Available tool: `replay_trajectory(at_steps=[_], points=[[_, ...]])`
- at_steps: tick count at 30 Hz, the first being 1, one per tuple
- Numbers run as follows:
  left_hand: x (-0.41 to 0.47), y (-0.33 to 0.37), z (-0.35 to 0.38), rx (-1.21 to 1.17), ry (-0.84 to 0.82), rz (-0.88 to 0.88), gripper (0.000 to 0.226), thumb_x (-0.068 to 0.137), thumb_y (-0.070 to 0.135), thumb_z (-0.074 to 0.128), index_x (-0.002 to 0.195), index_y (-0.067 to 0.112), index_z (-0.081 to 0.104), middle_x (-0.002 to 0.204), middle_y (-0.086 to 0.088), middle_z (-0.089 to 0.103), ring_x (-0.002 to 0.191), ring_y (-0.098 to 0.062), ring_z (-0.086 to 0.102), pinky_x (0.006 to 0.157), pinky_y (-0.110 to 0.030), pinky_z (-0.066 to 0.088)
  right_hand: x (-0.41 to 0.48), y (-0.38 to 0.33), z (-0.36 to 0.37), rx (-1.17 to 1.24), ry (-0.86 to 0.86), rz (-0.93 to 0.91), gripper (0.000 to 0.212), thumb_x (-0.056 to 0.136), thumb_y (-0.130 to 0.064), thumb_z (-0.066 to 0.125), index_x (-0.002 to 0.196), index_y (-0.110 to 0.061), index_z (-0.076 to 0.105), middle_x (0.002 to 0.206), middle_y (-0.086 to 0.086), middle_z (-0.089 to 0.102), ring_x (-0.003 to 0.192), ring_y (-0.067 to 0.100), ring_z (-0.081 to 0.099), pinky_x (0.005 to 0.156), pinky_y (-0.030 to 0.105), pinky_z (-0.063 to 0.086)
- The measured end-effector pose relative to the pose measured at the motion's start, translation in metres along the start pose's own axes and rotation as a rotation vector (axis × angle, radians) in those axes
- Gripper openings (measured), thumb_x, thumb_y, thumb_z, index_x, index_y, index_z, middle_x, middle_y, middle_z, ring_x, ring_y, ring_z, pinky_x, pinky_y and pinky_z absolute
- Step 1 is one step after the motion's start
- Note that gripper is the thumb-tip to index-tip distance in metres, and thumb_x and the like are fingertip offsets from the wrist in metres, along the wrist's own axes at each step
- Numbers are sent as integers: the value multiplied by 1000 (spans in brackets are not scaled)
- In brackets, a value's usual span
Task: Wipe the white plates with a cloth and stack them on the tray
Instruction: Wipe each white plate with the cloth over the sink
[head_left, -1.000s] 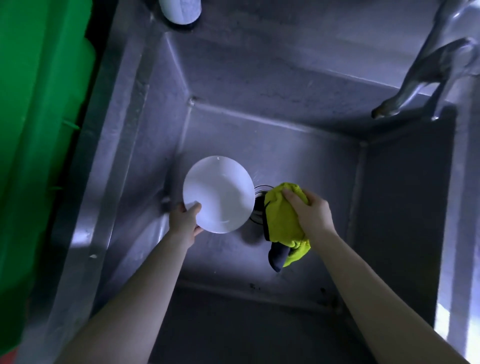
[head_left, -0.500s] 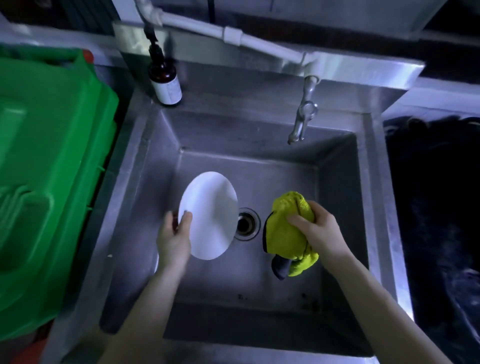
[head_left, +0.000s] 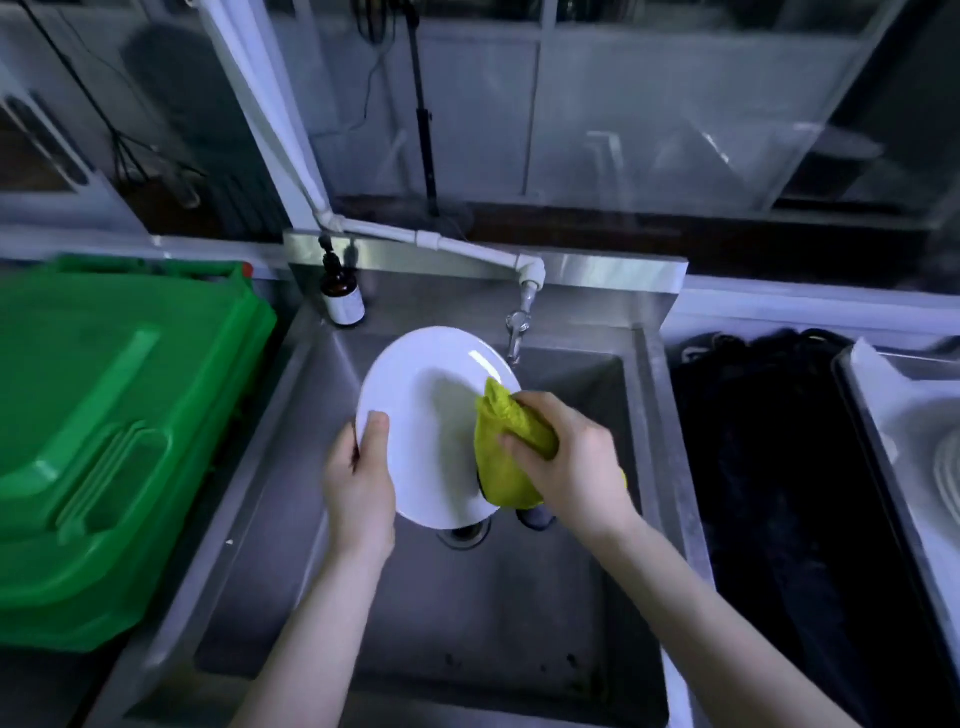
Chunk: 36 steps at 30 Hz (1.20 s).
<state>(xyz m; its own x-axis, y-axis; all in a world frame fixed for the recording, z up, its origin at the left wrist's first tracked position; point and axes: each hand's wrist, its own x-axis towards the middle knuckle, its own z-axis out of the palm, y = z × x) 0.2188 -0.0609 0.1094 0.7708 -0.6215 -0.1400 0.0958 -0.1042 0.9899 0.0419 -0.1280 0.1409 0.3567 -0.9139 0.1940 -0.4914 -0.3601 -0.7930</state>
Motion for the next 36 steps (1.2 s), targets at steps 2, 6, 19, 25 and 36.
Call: replay_trajectory(at_steps=[2, 6, 19, 25, 36], points=[[-7, 12, 10, -155, 16, -101, 23, 99, 29, 60, 79, 30, 72, 83, 16, 75, 80, -9, 66, 66, -25, 53, -9, -10, 9, -39, -65, -134, 34, 88, -21, 72, 121, -14, 68, 109, 1, 66, 98, 17, 63, 83, 23, 49], [-16, 38, 22, -287, -11, -133, 19, 102, 31, 54, 106, 22, 71, 105, 0, 78, 99, -25, 74, 82, -41, 59, -30, -21, 21, -231, -107, -453, 32, 94, -27, 64, 124, -17, 68, 124, 9, 61, 111, 30, 59, 94, 39, 48], [-38, 80, 5, -454, -259, -155, 39, 105, 51, 40, 125, 30, 68, 117, 7, 76, 106, -10, 72, 66, -25, 58, 66, -75, -21, -537, -100, -422, 46, 102, -43, 39, 147, -31, 42, 154, -7, 36, 143, 18, 33, 113, 39, 28], [-36, 87, -8, -539, -224, -209, 44, 103, 53, 43, 126, 24, 66, 115, 2, 77, 102, -16, 74, 74, -35, 58, 18, -54, -39, -523, -182, -560, 41, 100, -38, 46, 137, -24, 56, 148, -2, 49, 135, 23, 48, 108, 49, 39], [-35, 77, 13, -524, -291, -225, 51, 101, 59, 39, 116, 20, 68, 110, 0, 76, 100, -11, 73, 72, -25, 59, 52, -103, -9, -395, -188, -464, 47, 103, -38, 43, 148, -31, 40, 156, -8, 34, 144, 14, 30, 118, 41, 21]])
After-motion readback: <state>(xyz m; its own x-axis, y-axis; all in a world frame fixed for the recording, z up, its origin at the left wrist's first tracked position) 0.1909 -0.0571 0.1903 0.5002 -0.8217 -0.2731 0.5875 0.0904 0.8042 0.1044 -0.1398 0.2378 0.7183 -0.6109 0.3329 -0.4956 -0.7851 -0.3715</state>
